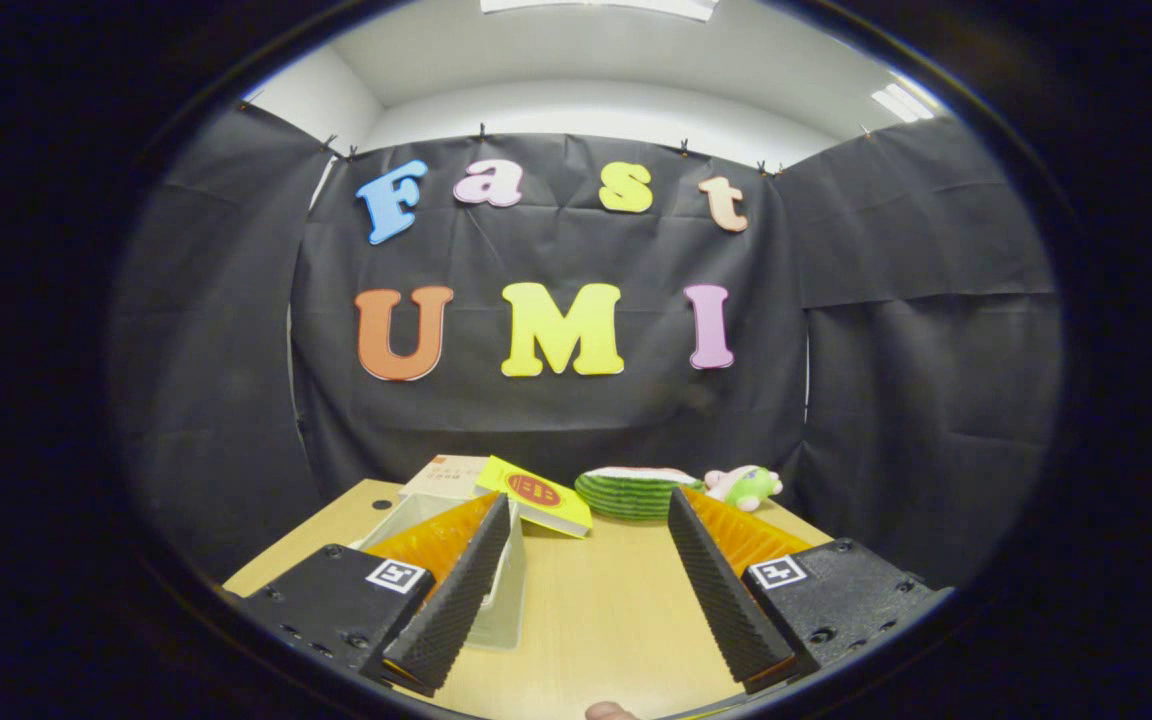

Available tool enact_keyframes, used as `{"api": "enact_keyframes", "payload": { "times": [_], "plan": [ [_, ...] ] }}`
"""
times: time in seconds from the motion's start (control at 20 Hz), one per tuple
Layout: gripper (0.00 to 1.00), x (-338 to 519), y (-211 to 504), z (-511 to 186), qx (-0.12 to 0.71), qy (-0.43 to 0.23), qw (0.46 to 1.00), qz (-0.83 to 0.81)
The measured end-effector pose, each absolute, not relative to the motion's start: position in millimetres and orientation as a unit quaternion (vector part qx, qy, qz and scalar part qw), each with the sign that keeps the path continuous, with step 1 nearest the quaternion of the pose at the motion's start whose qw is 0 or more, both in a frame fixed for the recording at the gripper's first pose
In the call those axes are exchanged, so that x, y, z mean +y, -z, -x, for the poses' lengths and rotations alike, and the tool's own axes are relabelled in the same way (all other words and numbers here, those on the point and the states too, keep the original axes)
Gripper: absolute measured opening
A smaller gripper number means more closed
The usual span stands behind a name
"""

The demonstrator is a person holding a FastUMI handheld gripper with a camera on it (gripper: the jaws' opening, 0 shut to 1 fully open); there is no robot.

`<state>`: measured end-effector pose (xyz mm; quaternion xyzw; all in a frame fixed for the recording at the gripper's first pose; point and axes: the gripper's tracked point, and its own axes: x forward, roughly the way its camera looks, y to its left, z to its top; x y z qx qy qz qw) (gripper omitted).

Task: Open the storage box then place both shoes into the box .Put the left shoe in first, then the right shoe, with the right side of both shoes facing outward in a uniform manner.

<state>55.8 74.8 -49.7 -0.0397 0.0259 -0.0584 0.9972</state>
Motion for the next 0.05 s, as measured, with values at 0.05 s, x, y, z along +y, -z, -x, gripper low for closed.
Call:
{"api": "enact_keyframes", "payload": {
  "times": [0.05],
  "plan": [
    [1.00, 75.6, 49.4, -55.8, 0.026, 0.057, 0.997, 0.038]
  ]
}}
